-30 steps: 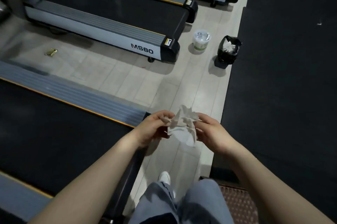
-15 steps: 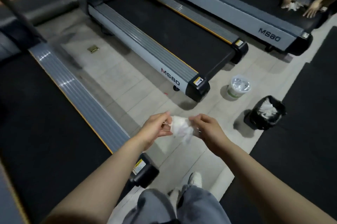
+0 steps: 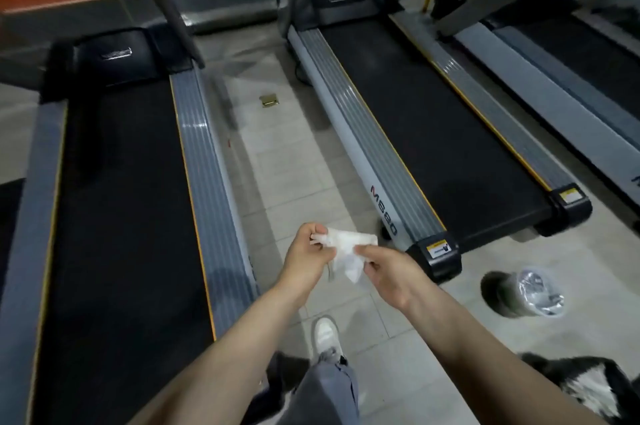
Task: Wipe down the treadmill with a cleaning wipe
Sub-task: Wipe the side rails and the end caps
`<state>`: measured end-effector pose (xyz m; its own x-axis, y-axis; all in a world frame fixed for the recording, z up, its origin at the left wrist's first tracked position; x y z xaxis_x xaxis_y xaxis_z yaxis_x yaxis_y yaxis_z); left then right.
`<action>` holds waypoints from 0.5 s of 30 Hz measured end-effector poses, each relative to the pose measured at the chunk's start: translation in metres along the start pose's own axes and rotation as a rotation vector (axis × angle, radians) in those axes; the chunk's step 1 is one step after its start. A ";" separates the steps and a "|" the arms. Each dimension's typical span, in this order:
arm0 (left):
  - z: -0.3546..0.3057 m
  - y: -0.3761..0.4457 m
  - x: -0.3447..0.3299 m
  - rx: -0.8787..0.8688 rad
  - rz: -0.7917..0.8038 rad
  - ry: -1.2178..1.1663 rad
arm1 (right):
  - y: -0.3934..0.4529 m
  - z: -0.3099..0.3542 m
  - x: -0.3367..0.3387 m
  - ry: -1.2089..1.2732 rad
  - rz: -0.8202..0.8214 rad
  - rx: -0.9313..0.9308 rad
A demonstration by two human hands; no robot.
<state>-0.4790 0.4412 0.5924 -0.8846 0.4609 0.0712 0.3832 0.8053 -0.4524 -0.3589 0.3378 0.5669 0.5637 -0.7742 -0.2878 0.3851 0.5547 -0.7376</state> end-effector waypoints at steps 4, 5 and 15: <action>-0.012 0.066 0.025 0.048 -0.041 0.156 | 0.056 0.058 -0.019 -0.304 -0.132 0.092; -0.015 0.082 0.036 0.055 -0.067 0.204 | 0.069 0.073 -0.027 -0.408 -0.143 0.122; -0.056 0.184 0.146 0.120 -0.311 0.322 | 0.189 0.184 -0.160 -0.580 0.032 0.178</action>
<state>-0.5227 0.6773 0.5691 -0.8181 0.3118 0.4833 0.0626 0.8836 -0.4641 -0.2420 0.6225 0.5854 0.8638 -0.4920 0.1085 0.4498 0.6563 -0.6058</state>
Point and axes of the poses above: each hand's wrist, its own y-axis towards the middle knuckle, its own x-axis out of the back of the hand, z = x × y, the point moved 10 cm from there along y, towards the middle knuckle, and after that the axes turned 4 degrees about -z, right-handed, at the moved point
